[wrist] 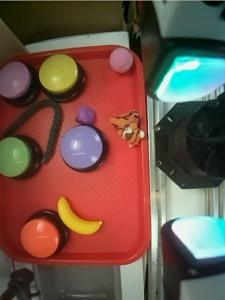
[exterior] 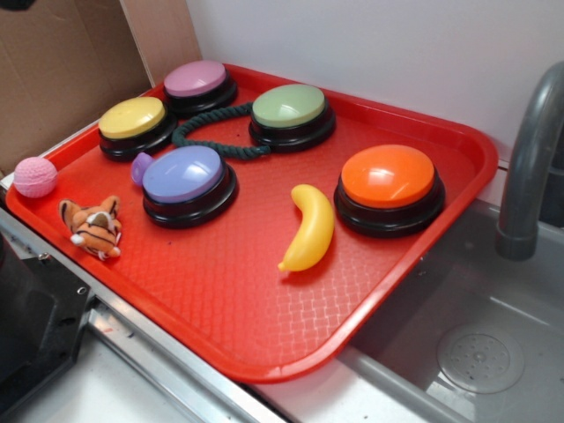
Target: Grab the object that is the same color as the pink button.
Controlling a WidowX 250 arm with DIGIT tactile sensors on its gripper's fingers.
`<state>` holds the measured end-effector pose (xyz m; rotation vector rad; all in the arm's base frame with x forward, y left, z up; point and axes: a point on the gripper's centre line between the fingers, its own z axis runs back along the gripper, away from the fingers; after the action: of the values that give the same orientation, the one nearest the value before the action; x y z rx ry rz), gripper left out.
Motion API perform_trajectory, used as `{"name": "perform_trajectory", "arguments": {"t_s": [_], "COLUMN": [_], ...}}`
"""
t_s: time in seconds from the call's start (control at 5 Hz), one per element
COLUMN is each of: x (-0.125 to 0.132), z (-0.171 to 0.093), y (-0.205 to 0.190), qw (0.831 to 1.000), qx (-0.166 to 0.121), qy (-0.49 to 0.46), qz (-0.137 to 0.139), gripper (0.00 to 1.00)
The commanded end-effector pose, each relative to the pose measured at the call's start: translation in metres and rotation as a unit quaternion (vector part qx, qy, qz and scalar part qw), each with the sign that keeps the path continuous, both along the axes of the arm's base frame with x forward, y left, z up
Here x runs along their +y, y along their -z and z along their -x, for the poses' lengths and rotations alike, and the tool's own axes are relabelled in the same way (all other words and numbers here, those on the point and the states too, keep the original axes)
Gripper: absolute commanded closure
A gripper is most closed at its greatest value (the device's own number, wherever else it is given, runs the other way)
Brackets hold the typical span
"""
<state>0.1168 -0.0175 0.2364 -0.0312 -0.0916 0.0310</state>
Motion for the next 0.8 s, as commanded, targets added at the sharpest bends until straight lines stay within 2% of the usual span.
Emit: {"name": "perform_trajectory", "arguments": {"t_s": [0.0, 0.2, 0.6], "x": [0.000, 0.021, 0.088], "z": [0.000, 0.001, -0.001], "y": [0.000, 0.016, 0.061], "qw": [1.000, 0.999, 0.989], "qx": [0.000, -0.031, -0.053], "qy": [0.000, -0.032, -0.139], "qz": [0.000, 0.005, -0.014], "gripper": [0.00, 0.00, 0.00]}}
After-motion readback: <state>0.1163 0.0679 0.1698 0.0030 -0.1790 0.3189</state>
